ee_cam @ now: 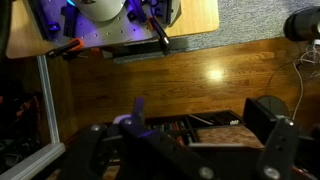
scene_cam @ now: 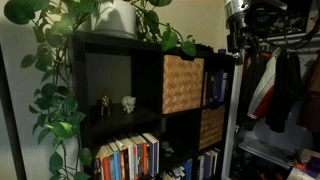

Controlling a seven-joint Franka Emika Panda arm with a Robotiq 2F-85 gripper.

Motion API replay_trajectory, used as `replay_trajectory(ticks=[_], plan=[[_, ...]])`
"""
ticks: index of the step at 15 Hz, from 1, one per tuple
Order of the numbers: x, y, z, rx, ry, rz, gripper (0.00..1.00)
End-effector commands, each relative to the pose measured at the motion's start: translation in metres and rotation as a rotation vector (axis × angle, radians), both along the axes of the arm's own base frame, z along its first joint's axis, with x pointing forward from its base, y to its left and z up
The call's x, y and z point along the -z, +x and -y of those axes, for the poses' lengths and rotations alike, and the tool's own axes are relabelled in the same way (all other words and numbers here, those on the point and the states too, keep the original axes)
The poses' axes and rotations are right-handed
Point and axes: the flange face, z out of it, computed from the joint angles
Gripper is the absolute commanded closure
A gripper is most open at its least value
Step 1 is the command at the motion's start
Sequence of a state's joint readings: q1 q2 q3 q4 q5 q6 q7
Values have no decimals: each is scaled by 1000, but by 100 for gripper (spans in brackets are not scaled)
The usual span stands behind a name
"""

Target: Pull out the topmost basket, pick up the black clothing from the top of the book shelf and put it inside the basket, push the basket backwards

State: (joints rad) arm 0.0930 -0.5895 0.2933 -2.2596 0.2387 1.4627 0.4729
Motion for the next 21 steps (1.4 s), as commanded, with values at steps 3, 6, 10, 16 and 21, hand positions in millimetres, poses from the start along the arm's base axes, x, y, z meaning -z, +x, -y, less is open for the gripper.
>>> replay_trajectory(ticks=[3,6,10,16,21], plan=[[-1,0,0,0,0,-1,0],[2,2,3,10,-20,24,0],[3,20,30,74,-56,96,0],[-12,53,80,304,-122,267,0],[-16,62,91,351,-117,296,0]])
